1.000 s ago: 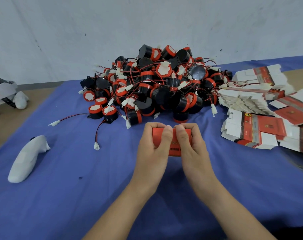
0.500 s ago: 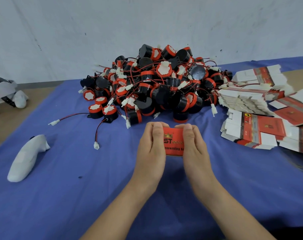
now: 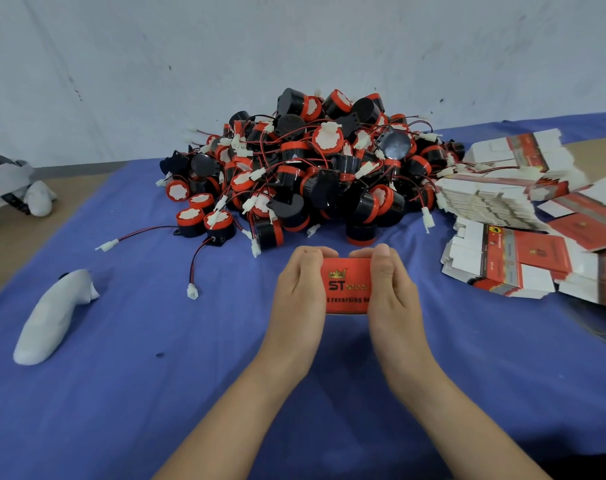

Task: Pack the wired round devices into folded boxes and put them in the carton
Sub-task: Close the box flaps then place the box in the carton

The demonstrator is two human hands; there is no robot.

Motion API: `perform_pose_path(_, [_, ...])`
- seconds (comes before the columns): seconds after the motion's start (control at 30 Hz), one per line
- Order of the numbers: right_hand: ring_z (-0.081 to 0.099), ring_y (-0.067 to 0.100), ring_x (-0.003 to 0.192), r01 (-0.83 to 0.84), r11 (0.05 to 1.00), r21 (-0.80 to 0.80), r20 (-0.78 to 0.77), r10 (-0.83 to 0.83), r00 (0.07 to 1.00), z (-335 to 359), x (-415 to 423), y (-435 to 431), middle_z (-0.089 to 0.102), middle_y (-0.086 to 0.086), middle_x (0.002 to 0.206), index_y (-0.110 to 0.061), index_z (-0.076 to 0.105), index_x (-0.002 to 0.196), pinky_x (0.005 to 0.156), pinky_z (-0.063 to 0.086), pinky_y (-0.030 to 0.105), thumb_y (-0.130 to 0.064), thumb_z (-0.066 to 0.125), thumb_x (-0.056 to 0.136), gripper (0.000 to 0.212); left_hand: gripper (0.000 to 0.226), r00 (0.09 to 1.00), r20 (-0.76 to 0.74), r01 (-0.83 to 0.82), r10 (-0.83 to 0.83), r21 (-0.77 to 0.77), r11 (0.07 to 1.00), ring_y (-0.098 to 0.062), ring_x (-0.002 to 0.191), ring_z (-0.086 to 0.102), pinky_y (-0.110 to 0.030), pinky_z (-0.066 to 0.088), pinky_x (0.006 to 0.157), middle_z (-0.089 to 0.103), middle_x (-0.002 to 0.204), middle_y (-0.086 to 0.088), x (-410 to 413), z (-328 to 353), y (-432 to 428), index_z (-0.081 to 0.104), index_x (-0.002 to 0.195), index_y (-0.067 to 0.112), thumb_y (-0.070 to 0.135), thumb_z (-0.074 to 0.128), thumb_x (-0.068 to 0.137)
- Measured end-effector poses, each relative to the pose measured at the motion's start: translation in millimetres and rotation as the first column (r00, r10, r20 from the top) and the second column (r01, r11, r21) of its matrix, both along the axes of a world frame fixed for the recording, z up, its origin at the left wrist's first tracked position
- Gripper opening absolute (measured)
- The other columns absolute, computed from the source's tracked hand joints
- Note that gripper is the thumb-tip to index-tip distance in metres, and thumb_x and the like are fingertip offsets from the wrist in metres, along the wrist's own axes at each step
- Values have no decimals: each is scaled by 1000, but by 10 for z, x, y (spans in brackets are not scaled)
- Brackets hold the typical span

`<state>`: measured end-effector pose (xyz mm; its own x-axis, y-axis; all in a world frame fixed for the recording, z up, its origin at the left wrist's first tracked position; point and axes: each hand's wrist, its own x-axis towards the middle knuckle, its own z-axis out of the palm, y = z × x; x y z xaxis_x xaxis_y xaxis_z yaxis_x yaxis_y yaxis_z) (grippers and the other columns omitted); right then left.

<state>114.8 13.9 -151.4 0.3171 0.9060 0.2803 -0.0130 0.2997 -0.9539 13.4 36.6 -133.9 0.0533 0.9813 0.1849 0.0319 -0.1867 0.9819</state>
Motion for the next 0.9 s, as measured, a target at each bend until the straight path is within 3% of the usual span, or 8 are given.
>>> perform_pose_path(0.1, [58,4,77,-29,1000,-3,73,29,997,-8,-16,-5,64,-9,86,-29,63,95,68,49,17,-37,41,109,27,34,999,13,-37,38,-56,998,-1,71,65,-10,50,58,68,82,11,-8,-45,20,65,95,26,40,35,105])
perform_pose_path(0.2, [58,6,75,-58,994,-94,56,64,996,-55,-21,-9,64,-7,87,-30,61,94,65,50,19,-35,41,106,24,43,988,-78,-132,133,19,991,-7,72,67,-17,54,58,69,82,9,-5,-99,15,64,87,29,52,33,104])
perform_pose_path(0.3, [62,5,70,-59,985,-162,103,76,992,-90,-25,-7,67,-12,82,-34,59,95,61,53,23,-51,40,101,26,47,966,-137,-204,218,104,973,-5,71,67,-21,55,57,69,80,15,-12,-140,14,63,83,32,56,28,103])
perform_pose_path(0.37, [64,4,66,-34,986,-162,163,61,985,-82,-20,-7,69,-14,80,-37,58,93,57,54,21,-69,39,93,36,48,961,-141,-223,239,120,967,-3,69,66,-15,50,52,69,79,17,-18,-146,13,63,82,32,57,27,102])
perform_pose_path(0.47, [68,14,71,-47,988,-146,175,72,982,-64,-6,-10,69,-10,81,-34,55,90,60,60,30,-78,36,88,47,50,965,-125,-217,231,116,969,-2,67,67,-11,47,50,69,76,16,-31,-122,32,64,82,30,55,27,104])
perform_pose_path(0.57, [66,32,77,-93,989,-114,140,109,984,-41,9,-28,64,5,83,-24,53,95,63,60,44,-74,33,93,54,50,968,-123,-206,217,101,973,-2,66,67,-10,46,50,70,74,16,-53,-111,71,65,82,29,52,27,106])
perform_pose_path(0.73, [65,39,79,-129,986,-103,138,143,980,-38,34,-43,63,17,88,-12,51,102,66,59,41,-65,29,96,59,51,972,-133,-188,195,64,980,-3,68,68,-11,48,53,71,76,13,-76,-141,117,66,84,28,50,27,107])
perform_pose_path(0.9, [68,34,79,-140,986,-88,113,149,982,-30,40,-28,67,14,89,-18,55,102,65,58,29,-62,30,98,51,49,983,-83,-161,164,50,986,-4,67,68,-13,50,53,71,76,12,-80,-100,111,66,86,25,48,28,107])
